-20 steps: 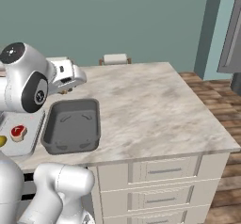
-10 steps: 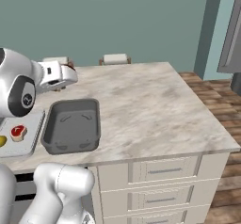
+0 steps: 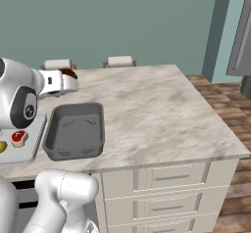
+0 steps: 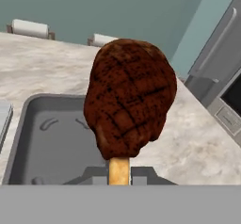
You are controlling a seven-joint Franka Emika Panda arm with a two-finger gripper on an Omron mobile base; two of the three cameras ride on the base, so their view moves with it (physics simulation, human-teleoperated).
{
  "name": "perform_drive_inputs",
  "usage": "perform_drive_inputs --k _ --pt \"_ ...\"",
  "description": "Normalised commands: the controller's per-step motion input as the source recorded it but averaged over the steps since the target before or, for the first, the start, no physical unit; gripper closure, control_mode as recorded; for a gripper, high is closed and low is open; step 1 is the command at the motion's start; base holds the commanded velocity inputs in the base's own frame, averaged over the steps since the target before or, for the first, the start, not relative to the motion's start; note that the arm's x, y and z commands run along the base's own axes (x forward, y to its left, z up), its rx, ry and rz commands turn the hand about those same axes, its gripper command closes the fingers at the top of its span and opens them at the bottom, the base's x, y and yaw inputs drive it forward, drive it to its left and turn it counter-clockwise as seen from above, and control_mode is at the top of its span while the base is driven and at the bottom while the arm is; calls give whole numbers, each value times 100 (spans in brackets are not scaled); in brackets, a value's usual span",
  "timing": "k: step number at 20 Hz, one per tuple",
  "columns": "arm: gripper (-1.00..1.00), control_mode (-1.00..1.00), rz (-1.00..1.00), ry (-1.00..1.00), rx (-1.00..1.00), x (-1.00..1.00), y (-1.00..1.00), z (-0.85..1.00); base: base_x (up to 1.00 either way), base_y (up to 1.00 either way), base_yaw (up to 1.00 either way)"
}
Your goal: Place one lemon and one steak in each tupperware on the nearby counter, to pack two identical lunches.
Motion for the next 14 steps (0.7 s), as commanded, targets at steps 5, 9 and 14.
perform_drive_inputs --k 5,9,14 --pt "100 -100 0 3 10 -22 11 -10 0 0 0" --pt "100 -100 0 13 2 -28 31 -34 0 0 0" --pt "100 -100 0 35 0 -3 20 -48 0 0 0"
